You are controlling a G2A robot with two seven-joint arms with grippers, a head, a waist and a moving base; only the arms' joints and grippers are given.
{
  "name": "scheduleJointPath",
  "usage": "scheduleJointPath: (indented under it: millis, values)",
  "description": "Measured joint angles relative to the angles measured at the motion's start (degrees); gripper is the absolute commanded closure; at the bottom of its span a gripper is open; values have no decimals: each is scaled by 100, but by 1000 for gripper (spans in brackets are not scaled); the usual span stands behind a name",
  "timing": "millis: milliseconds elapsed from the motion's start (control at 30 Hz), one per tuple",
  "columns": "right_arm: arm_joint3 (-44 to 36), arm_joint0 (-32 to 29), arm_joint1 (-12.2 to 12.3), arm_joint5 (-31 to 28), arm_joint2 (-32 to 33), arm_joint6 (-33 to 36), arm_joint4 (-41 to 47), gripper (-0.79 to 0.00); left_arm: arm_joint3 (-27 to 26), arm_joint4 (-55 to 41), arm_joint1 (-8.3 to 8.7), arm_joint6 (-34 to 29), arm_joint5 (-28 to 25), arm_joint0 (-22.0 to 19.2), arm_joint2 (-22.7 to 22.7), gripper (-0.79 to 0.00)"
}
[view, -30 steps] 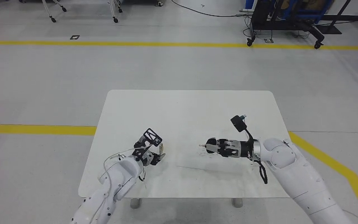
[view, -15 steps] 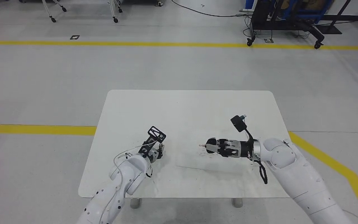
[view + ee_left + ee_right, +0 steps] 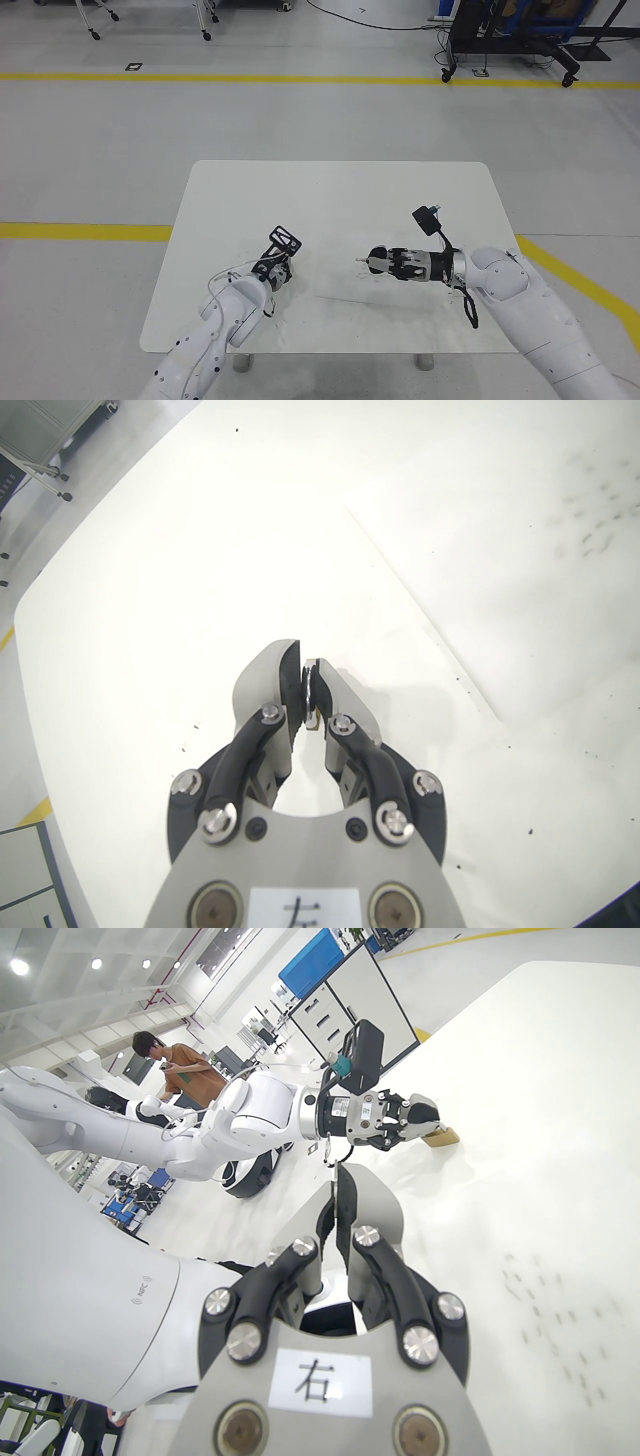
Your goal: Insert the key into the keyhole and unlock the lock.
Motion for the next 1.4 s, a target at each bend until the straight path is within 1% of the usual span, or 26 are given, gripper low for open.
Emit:
scheduleJointPath:
  millis: [233,267,333,400,533,767,1000,1033,1100,1133,1300,1400]
  values:
    - [0,0,0,0,0,0,0,0,-19,-16,2,25,-47,51,-103,0]
    - [0,0,0,0,0,0,0,0,-16,-26,3,21,-58,55,-123,-65]
    - [0,0,0,0,0,0,0,0,-12,-54,7,14,-80,68,-178,-166]
    - [0,0,0,0,0,0,0,0,-22,-105,14,20,-108,97,-250,-197]
    - [0,0,0,0,0,0,0,0,-58,-143,29,29,-173,160,-359,-212]
    - [0,0,0,0,0,0,0,0,-79,-133,32,-13,-234,203,-417,-185]
    - [0,0,0,0,0,0,0,0,-70,-116,24,-181,-329,184,-411,-185]
    - [0,0,0,0,0,0,0,0,-65,-126,23,-200,-341,180,-410,-175]
    - [0,0,0,0,0,0,0,0,-26,-142,19,-215,-358,166,-414,-108]
    - [0,0,0,0,0,0,0,0,4,-143,17,-213,-363,154,-416,0]
    - [0,0,0,0,0,0,0,0,273,-123,-3,-88,-369,20,-404,0]
    - [0,0,0,0,0,0,0,0,349,-156,-15,61,-387,-33,-402,0]
